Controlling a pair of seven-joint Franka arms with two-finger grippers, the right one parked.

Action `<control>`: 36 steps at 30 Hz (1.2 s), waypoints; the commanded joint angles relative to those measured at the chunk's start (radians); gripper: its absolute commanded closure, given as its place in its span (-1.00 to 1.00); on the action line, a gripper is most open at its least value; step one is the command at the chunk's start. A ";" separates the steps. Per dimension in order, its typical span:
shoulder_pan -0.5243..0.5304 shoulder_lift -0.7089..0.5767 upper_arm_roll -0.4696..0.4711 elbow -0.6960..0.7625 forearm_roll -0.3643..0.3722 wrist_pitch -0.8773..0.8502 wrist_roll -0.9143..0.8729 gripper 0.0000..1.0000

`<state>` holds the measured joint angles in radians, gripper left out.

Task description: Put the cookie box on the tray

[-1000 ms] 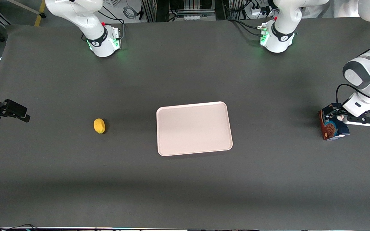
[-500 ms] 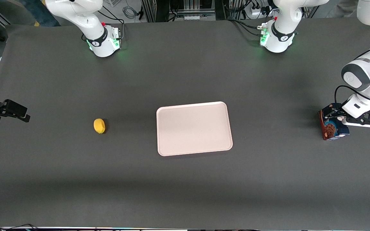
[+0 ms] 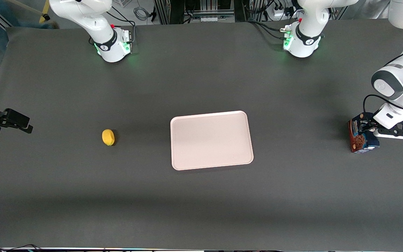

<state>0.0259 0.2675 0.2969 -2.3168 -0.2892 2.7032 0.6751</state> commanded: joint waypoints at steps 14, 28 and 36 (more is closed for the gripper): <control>-0.003 -0.030 0.004 0.083 -0.036 -0.092 0.032 0.99; -0.004 -0.083 0.067 0.529 0.051 -0.710 0.009 0.96; -0.001 -0.077 0.068 0.723 0.125 -0.908 -0.068 0.97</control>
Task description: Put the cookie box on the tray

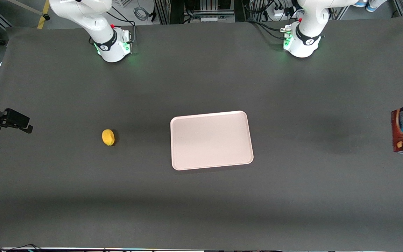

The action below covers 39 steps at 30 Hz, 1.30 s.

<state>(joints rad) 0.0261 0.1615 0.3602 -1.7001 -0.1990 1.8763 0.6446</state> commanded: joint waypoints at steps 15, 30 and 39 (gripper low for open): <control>-0.009 0.021 -0.165 0.206 0.036 -0.241 -0.423 0.97; -0.014 -0.026 -0.636 0.200 0.130 -0.249 -1.224 0.99; -0.025 -0.025 -0.859 0.139 0.214 -0.175 -1.566 0.99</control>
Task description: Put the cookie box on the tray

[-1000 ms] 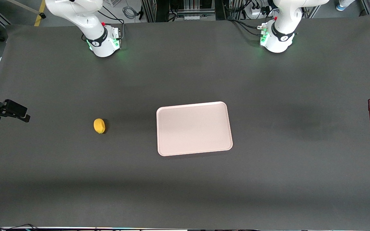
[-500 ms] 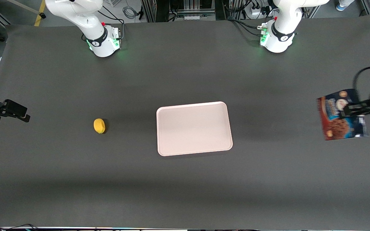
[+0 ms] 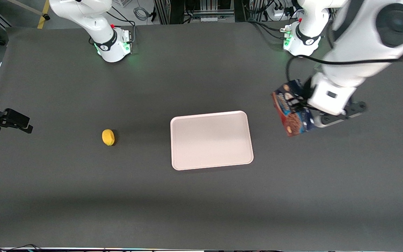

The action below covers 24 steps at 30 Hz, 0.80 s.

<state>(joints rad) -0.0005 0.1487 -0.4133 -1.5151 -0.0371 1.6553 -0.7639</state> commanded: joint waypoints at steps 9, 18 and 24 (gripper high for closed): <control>-0.004 0.005 -0.251 -0.157 0.157 0.196 -0.282 0.99; -0.018 0.090 -0.292 -0.188 0.256 0.340 -0.295 0.99; -0.026 0.182 -0.321 -0.188 0.402 0.399 -0.298 0.99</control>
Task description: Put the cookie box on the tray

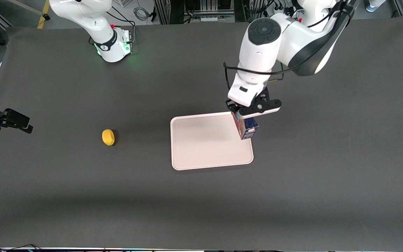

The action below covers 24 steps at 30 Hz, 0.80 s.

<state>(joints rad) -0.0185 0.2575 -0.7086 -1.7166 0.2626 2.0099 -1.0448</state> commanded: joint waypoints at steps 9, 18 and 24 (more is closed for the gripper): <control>-0.015 0.158 -0.031 0.014 0.179 0.116 -0.043 0.99; -0.029 0.216 -0.031 -0.018 0.306 0.165 -0.066 0.99; -0.026 0.265 -0.031 -0.044 0.314 0.222 -0.104 0.99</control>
<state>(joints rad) -0.0413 0.4876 -0.7373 -1.7457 0.5441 2.1912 -1.0989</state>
